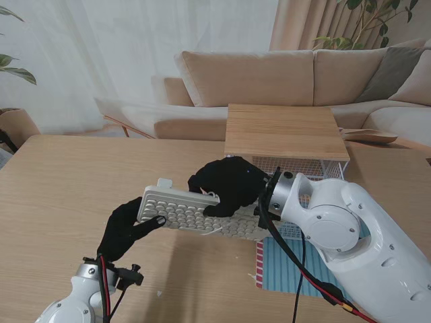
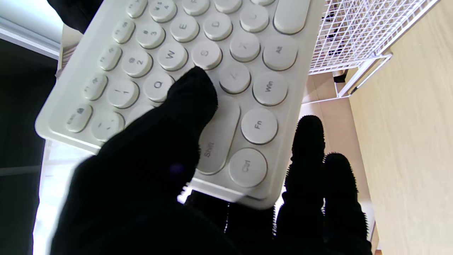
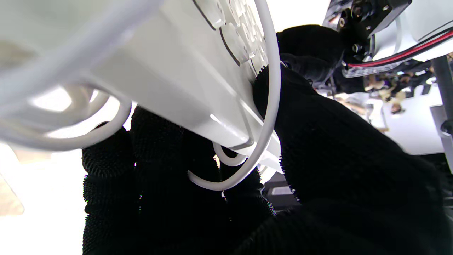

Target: Unroll the mouse pad and set up the keyboard and mouse from the tabletop organizer

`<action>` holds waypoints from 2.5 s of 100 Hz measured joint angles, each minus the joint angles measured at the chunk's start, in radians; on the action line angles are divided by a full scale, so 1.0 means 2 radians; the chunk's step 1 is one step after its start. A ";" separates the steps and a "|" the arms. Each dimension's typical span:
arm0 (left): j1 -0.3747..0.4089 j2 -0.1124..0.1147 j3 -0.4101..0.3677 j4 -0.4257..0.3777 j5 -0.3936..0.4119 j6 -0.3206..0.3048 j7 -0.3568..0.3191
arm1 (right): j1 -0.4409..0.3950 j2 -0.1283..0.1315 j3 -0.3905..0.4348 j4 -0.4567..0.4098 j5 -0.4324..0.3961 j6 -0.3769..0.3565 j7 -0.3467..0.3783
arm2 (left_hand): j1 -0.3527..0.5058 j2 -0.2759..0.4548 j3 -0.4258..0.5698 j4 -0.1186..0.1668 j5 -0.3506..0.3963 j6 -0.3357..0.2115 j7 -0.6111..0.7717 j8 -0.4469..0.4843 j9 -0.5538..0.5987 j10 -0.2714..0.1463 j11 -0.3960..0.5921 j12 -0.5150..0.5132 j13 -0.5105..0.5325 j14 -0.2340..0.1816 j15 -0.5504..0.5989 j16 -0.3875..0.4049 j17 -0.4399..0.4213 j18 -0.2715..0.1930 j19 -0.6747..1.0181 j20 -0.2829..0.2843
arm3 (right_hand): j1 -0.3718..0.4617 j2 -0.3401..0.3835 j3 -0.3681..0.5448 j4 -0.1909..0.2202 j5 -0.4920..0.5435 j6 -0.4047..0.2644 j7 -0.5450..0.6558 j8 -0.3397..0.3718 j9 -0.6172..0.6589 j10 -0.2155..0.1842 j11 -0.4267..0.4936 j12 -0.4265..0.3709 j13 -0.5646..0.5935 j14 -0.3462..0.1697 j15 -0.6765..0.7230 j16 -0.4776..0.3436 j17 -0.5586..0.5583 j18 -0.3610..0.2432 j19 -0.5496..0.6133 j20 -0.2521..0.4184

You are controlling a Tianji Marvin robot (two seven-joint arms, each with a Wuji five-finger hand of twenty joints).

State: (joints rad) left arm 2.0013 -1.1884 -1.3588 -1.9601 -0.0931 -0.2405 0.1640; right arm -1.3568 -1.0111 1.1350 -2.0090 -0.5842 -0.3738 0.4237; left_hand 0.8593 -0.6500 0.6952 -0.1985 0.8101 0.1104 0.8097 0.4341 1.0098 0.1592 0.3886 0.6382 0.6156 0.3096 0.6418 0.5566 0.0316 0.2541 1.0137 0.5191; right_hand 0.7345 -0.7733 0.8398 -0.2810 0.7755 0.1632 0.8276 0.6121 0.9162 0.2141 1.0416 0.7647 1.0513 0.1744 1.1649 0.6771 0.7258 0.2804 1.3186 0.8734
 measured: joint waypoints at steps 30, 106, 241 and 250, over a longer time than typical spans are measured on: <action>0.023 0.000 -0.014 0.006 0.005 0.000 -0.003 | -0.004 0.001 -0.021 0.010 0.001 0.020 0.005 | 0.000 -0.003 0.000 0.000 0.001 0.003 0.000 0.000 0.001 0.000 -0.001 0.000 0.000 0.000 0.000 0.000 0.000 -0.005 0.000 0.000 | 0.002 0.006 0.000 0.000 -0.006 0.000 -0.006 0.000 0.000 0.000 0.000 0.001 0.000 0.000 0.000 0.000 0.000 0.000 0.000 0.000; 0.078 -0.003 -0.047 0.029 -0.011 0.005 0.010 | 0.021 0.004 -0.084 0.047 0.022 0.067 0.024 | 0.010 -0.004 0.005 0.000 0.004 0.030 -0.004 0.000 0.006 0.020 -0.006 0.000 0.000 0.000 0.000 0.000 0.000 -0.006 0.000 0.000 | 0.043 0.041 0.049 0.012 -0.010 -0.034 0.017 0.003 -0.002 0.000 -0.002 0.002 0.000 -0.001 0.000 0.000 0.000 0.000 0.000 0.002; 0.030 -0.020 -0.030 0.102 0.054 0.136 0.081 | 0.105 -0.008 -0.192 0.192 -0.023 0.082 -0.028 | -0.014 -0.002 -0.001 0.000 0.020 0.103 -0.006 -0.013 0.021 0.081 0.006 0.007 0.009 -0.014 0.017 0.000 0.011 -0.023 0.053 0.035 | -0.054 0.102 0.025 0.069 -0.073 -0.078 -0.114 -0.010 -0.135 -0.038 -0.061 -0.100 -0.126 -0.015 -0.130 -0.067 -0.134 -0.046 -0.047 -0.028; 0.028 -0.020 -0.029 0.103 0.056 0.141 0.084 | 0.101 -0.009 -0.188 0.192 -0.026 0.080 -0.031 | -0.014 -0.003 -0.001 0.000 0.020 0.103 -0.006 -0.013 0.021 0.081 0.006 0.007 0.009 -0.015 0.021 0.000 0.011 -0.023 0.057 0.035 | -0.088 0.115 0.009 0.073 -0.108 -0.062 -0.175 -0.006 -0.177 -0.042 -0.101 -0.147 -0.176 -0.015 -0.178 -0.092 -0.179 -0.046 -0.081 -0.050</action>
State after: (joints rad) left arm 2.0564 -1.2286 -1.4167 -1.7547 0.0187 0.0424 0.3324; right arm -1.1539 -1.0297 0.7599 -1.6245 -0.6353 -0.2141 0.3623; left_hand 0.8312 -0.6556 0.6933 -0.1990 0.8502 0.3164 0.7969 0.4075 1.0520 0.3211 0.3998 0.6528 0.6339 0.2805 0.6836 0.5566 0.0533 0.2083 1.1285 0.5900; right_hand 0.5591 -0.5424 0.8568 -0.1358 0.5603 0.0393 0.4782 0.6002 0.5626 0.1293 0.8389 0.4713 0.6987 0.1445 0.8080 0.4930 0.3671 0.1880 1.1556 0.7741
